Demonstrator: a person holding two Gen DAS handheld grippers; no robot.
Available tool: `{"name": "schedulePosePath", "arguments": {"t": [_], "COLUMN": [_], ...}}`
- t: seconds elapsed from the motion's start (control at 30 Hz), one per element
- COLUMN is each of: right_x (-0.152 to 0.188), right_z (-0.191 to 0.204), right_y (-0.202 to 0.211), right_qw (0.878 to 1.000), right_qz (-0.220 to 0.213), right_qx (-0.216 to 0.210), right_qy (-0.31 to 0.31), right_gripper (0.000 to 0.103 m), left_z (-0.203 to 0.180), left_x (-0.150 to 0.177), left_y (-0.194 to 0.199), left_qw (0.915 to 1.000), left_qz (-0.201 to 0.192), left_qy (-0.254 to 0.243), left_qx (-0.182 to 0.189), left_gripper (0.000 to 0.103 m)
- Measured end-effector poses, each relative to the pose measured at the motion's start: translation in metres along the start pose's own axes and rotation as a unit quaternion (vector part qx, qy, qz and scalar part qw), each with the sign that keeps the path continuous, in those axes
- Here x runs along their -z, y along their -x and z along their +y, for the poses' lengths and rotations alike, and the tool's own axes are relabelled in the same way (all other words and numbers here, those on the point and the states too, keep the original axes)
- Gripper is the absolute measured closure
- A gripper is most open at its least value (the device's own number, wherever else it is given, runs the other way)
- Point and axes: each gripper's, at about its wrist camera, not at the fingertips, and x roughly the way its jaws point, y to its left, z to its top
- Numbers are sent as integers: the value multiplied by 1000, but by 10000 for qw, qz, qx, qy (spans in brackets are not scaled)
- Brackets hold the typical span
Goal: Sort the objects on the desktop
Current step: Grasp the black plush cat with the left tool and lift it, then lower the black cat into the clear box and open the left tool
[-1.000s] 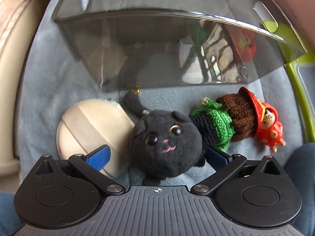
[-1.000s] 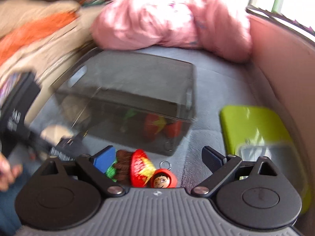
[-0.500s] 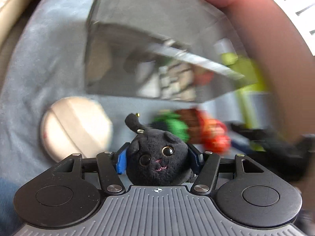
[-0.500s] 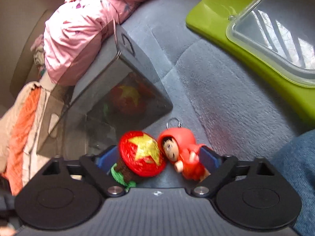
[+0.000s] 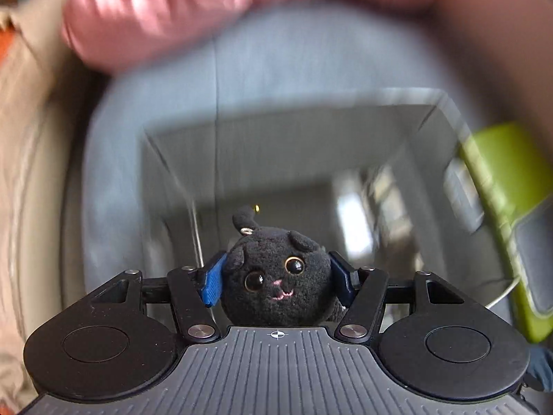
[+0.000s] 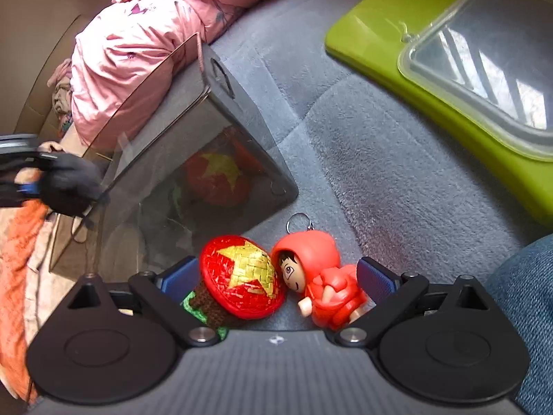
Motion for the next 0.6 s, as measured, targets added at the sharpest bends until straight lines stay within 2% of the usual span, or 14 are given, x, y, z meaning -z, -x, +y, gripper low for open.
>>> {"name": "schedulePosePath", "arguments": {"t": [0.07, 0.17, 0.27, 0.37, 0.4, 0.43, 0.5, 0.6], "right_x": [3, 6, 8, 10, 10, 10, 10, 9], "right_z": [7, 16, 23, 25, 25, 24, 23, 21], "right_y": [0, -4, -9, -8, -7, -6, -2, 7], "right_qw": [9998, 9986, 9972, 9966, 9966, 9967, 9972, 9973], "right_qz": [-20, -10, 80, 44, 19, -15, -90, -289], "right_qx": [95, 190, 287, 298, 285, 265, 217, 150], "right_qy": [193, 497, 691, 770, 776, 762, 716, 652], "right_gripper": [5, 5, 5, 5, 5, 5, 5, 5], "left_z": [1, -2, -4, -11, -12, -9, -1, 26], "left_x": [3, 15, 21, 27, 27, 27, 23, 26], "left_y": [-15, -15, -13, -14, -15, -11, 2, 43], "left_qw": [9989, 9980, 9969, 9932, 9922, 9924, 9948, 9985], "left_qz": [458, 433, 414, 462, 445, 412, 252, -269], "left_qy": [43, -236, -506, -915, -999, -1012, -929, -457], "left_qx": [-111, -388, -427, -550, -599, -574, -339, 100], "left_gripper": [34, 34, 34, 23, 14, 10, 10, 10]}}
